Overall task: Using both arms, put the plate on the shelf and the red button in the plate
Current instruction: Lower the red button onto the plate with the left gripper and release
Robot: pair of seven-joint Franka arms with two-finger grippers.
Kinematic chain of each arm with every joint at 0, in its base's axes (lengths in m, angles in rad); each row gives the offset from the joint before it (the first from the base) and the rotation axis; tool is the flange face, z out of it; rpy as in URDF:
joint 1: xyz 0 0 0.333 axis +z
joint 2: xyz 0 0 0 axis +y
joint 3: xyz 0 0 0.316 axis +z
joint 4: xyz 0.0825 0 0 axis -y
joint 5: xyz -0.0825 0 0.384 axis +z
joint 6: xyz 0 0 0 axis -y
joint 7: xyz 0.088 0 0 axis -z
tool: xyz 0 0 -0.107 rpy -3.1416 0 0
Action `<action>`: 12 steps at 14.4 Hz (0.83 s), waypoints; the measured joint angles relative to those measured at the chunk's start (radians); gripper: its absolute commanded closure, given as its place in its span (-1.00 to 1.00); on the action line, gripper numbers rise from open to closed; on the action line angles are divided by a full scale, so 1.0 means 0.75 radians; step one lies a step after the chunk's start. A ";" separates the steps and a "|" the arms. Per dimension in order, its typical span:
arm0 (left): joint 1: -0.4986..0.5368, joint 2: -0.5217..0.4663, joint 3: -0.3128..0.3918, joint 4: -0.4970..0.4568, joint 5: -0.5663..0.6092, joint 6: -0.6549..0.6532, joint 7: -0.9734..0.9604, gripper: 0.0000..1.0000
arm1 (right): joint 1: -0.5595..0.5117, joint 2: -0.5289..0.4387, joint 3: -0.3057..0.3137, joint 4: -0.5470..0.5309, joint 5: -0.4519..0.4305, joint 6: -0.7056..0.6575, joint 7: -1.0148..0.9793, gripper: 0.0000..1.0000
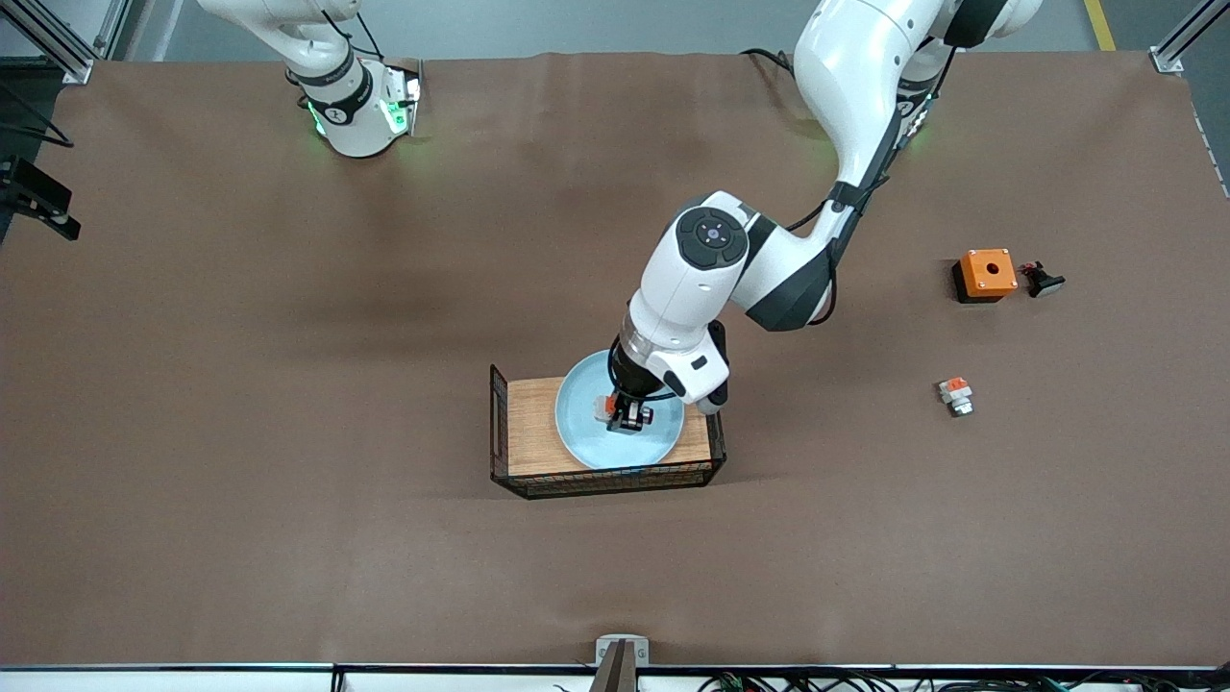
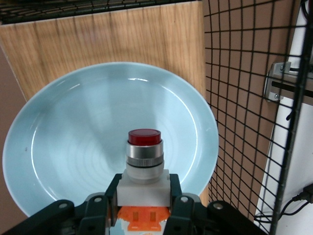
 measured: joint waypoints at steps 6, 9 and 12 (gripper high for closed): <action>-0.002 0.023 0.000 0.000 0.000 0.001 0.000 0.40 | 0.007 -0.017 0.034 -0.014 0.000 -0.017 0.053 -1.00; -0.014 0.034 0.000 0.000 0.000 0.001 0.000 -0.30 | 0.007 -0.029 0.034 -0.014 0.000 -0.031 0.056 -1.00; -0.015 0.034 0.000 0.007 0.010 0.005 0.030 -0.99 | 0.007 -0.031 0.033 -0.008 0.001 -0.025 0.150 -1.00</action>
